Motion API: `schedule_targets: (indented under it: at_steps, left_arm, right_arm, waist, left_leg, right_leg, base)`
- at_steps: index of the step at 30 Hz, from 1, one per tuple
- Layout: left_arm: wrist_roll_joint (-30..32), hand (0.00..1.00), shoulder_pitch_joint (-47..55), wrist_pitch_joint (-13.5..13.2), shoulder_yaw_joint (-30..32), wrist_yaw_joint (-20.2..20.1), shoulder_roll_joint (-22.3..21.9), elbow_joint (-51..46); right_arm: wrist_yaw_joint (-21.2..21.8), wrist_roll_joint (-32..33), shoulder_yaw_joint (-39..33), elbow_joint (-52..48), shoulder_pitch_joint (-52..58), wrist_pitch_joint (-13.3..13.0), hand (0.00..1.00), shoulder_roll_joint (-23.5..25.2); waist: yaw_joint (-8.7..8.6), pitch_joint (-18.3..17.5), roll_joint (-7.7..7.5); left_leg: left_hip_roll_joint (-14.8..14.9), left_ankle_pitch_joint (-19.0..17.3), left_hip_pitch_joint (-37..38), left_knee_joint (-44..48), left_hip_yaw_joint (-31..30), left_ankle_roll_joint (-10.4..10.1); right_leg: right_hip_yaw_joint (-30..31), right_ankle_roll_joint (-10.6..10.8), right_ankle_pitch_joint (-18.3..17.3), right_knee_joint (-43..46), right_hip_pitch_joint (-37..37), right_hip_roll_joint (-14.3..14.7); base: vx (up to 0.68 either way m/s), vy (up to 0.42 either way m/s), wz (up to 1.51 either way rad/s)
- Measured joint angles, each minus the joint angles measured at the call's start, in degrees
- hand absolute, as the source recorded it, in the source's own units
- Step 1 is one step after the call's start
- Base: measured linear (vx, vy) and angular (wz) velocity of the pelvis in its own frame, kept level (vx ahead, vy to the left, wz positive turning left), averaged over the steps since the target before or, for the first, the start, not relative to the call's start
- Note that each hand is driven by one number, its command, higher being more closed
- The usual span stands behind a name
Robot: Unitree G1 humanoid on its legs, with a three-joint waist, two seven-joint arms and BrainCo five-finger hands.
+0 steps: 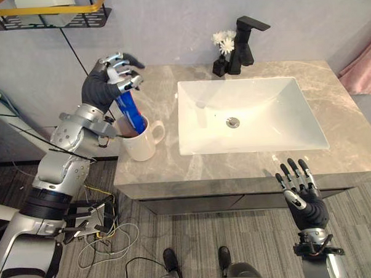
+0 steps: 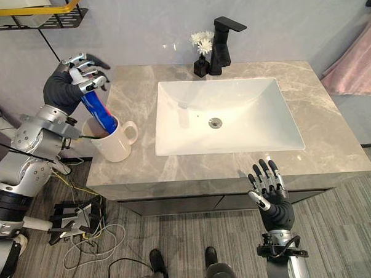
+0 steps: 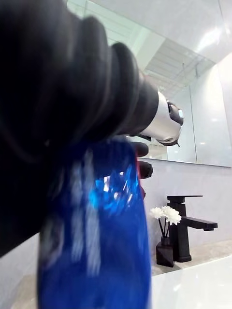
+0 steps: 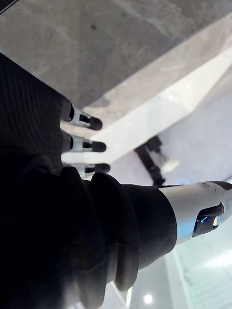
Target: Organize washtable
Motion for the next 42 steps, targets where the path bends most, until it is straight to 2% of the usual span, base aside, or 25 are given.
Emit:
schedule_targets:
  at_steps: [15, 20, 23, 25, 28, 32, 35, 38, 40, 42]
  left_arm:
    - [0.0, 0.0, 0.1, -0.6, -0.1, -0.1, 0.1, -3.9]
    - [-0.2, 0.0, -4.5, -0.8, -0.4, 0.0, 2.2, -5.1]
    - [-0.8, 0.0, -10.6, -3.2, -0.3, 0.1, 6.2, -6.5]
    - [-1.0, 0.0, -13.4, -5.5, 0.3, 0.2, 8.2, -9.4]
    - [-1.0, 0.0, -13.8, -8.0, 2.7, 0.1, 9.3, -13.3]
    - [-1.0, 0.0, -13.7, -9.7, 5.3, 0.0, 9.8, -14.0]
    - [-0.9, 0.0, -10.2, -10.6, 9.0, 0.0, 10.4, -15.5]
    - [-0.9, 0.0, -0.6, -10.7, 14.2, -0.1, 10.1, -18.3]
    - [-0.2, 0.0, 11.5, -10.4, 18.8, -0.7, 6.5, -23.7]
    - [0.9, 0.0, 19.6, -10.1, 20.4, -1.5, 2.1, -27.4]
  right_arm:
    - [0.0, -0.7, 0.0, 0.0, -0.1, 0.0, 0.0, 0.0]
    - [0.0, -0.9, -0.1, 0.1, -1.6, 0.0, 0.0, 1.1]
    - [-0.1, -0.9, 0.0, 0.2, -2.9, -0.1, 0.0, 1.6]
    - [-0.1, -1.0, -0.1, 0.3, -3.7, -0.2, 0.0, 1.6]
    - [-0.1, -1.1, -0.1, 0.7, -5.0, -0.2, 0.0, 1.6]
    - [-0.1, -1.3, -1.0, 2.2, -6.8, -0.2, 0.0, 1.6]
    - [-0.2, -1.6, -2.7, 2.3, -7.5, -0.3, 0.0, 1.5]
    - [-0.2, -2.1, -2.9, 2.3, -7.8, -0.4, 0.0, 1.6]
    - [-0.3, -2.2, -4.1, 2.8, -7.6, -0.4, 0.0, 2.2]
    - [-0.4, -2.4, -4.6, 3.0, -7.4, -0.4, 0.0, 2.6]
  waist:
    - [0.03, 0.0, 0.09]
    - [0.33, -0.1, 0.13]
    - [0.56, -0.2, 0.37]
    - [1.26, -0.8, 1.07]
    - [1.66, -1.8, 2.65]
    - [2.74, -2.9, 3.53]
    - [3.09, -3.7, 3.9]
    - [3.08, -5.1, 3.44]
    - [3.17, -5.6, 2.77]
    - [3.16, -5.9, 2.29]
  left_leg:
    - [-0.1, 0.0, 0.6, 0.0, -0.6, 0.0]
    - [-0.2, 0.1, 0.8, 0.0, -1.4, 0.0]
    - [-0.3, 0.1, 1.6, 0.0, -1.7, 0.0]
    - [-0.4, 0.1, 1.7, 0.0, -1.9, 0.0]
    - [-0.4, 0.1, 2.1, 0.0, -3.1, 0.0]
    - [-0.2, 0.0, 3.1, 0.0, -3.3, 0.0]
    - [-0.1, -0.1, 3.0, 0.0, -4.1, -0.3]
    - [0.0, -0.1, 3.4, 0.0, -4.4, -0.3]
    - [0.0, -0.1, 4.5, 0.0, -4.4, -0.3]
    - [0.0, -0.1, 5.0, 0.0, -4.4, -0.3]
  right_leg:
    - [-0.6, 0.0, 0.0, -0.1, 0.9, -0.1]
    - [-1.0, 0.0, 0.0, -0.1, 1.7, -0.1]
    - [-1.1, 0.0, 0.0, -0.1, 2.6, -0.2]
    - [-1.3, -0.1, -0.1, -0.1, 2.8, -0.2]
    - [-2.7, -0.1, -0.5, 0.0, 3.8, -0.2]
    - [-3.4, -0.4, -1.3, 0.0, 4.8, -0.1]
    - [-4.0, -0.5, -1.4, 0.0, 5.1, -0.1]
    - [-4.0, -0.5, -1.4, 0.0, 5.5, -0.1]
    - [-4.0, -0.3, -1.5, 0.0, 6.5, -0.3]
    - [-3.9, -0.2, -1.5, 0.0, 6.9, -0.4]
  base:
    - [0.0, 0.0, 0.02]
    - [0.01, 0.003, 0.04]
    - [0.0, 0.0, 0.0]
    - [0.01, 0.008, 0.05]
    - [0.0, 0.003, 0.19]
    - [-0.01, -0.004, 0.11]
    - [-0.01, 0.007, 0.1]
    - [0.0, 0.0, 0.0]
    - [0.02, -0.002, -0.01]
    - [0.0, 0.0, 0.0]
